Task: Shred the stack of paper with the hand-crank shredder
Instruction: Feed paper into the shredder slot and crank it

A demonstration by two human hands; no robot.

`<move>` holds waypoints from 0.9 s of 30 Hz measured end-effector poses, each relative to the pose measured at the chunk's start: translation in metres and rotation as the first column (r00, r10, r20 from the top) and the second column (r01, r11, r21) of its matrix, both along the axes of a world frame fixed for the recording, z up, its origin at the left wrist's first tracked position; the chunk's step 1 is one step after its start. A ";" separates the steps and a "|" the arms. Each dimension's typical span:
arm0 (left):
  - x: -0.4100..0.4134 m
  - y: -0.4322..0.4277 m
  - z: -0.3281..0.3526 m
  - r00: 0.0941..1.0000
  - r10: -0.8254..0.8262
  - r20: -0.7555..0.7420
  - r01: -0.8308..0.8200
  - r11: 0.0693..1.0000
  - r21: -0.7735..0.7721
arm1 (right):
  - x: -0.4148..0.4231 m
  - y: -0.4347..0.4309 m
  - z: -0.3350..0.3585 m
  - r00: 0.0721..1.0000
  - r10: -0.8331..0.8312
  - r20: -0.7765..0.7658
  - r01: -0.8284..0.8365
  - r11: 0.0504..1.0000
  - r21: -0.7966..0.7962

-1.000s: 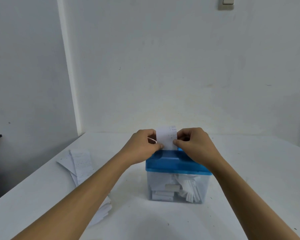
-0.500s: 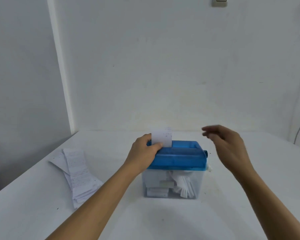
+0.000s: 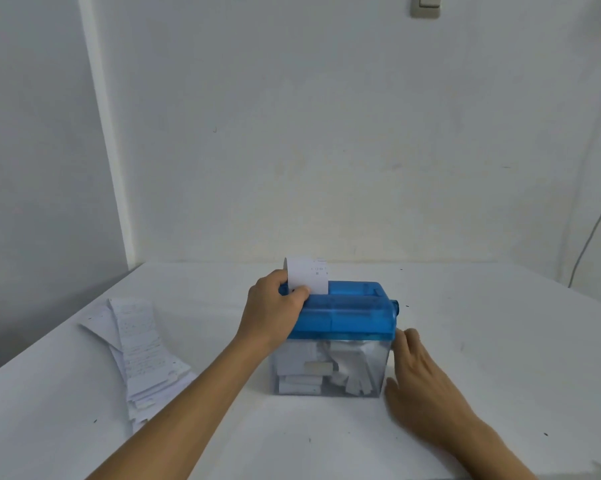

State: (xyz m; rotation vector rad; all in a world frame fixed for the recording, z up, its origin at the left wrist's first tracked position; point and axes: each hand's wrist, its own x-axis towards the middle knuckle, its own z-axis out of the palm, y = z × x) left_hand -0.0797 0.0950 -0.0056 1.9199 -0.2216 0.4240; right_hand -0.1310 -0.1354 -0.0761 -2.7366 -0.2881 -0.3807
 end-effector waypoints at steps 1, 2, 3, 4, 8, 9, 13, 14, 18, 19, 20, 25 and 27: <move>-0.001 -0.001 0.000 1.000 0.010 0.003 -0.010 1.000 -0.003 | -0.002 0.001 -0.001 1.000 -0.011 0.011 0.011 1.000 -0.005; -0.001 -0.001 0.001 1.000 0.013 0.007 -0.013 1.000 -0.011 | -0.004 0.002 0.000 1.000 -0.022 0.017 0.022 1.000 -0.011; -0.002 -0.001 0.001 1.000 0.004 0.016 -0.004 1.000 -0.016 | -0.006 0.003 0.001 0.999 -0.033 0.018 0.033 0.999 -0.020; -0.003 -0.001 0.000 1.000 -0.013 0.028 0.013 1.000 -0.010 | -0.008 0.004 0.004 0.999 -0.048 0.012 0.049 0.998 -0.032; -0.013 0.000 0.007 0.999 -0.049 0.006 0.049 0.997 0.065 | -0.022 0.007 0.024 0.994 -0.110 0.006 0.110 0.981 -0.159; -0.014 0.000 0.009 0.999 -0.044 -0.008 0.045 0.996 0.083 | -0.026 0.006 0.033 0.993 -0.119 0.011 0.119 0.968 -0.220; -0.018 0.001 0.013 0.999 -0.025 -0.043 0.030 0.992 0.122 | -0.028 -0.009 0.091 0.989 -0.080 -0.128 0.045 0.966 -0.255; -0.018 0.001 0.013 0.999 -0.027 -0.042 0.032 0.991 0.129 | -0.026 -0.013 0.107 0.985 -0.051 -0.165 0.013 0.974 -0.226; -0.017 0.003 0.015 0.999 -0.040 -0.033 0.044 0.989 0.141 | -0.009 -0.019 0.155 0.984 0.007 -0.176 -0.013 0.999 -0.032; -0.016 0.003 0.015 0.998 -0.045 -0.033 0.049 0.989 0.141 | -0.001 -0.020 0.161 0.989 0.001 -0.146 -0.001 1.000 0.001; -0.016 0.003 0.014 0.998 -0.051 -0.035 0.056 0.989 0.139 | 0.007 -0.019 0.163 0.993 -0.012 -0.117 0.016 0.999 0.031; -0.013 0.004 0.011 0.998 -0.063 -0.028 0.066 0.991 0.118 | 0.057 -0.014 0.144 0.999 -0.043 -0.005 0.043 0.949 0.313; -0.013 0.004 0.011 0.997 -0.068 -0.031 0.071 0.991 0.114 | 0.071 -0.010 0.125 0.999 -0.043 0.021 0.031 0.908 0.419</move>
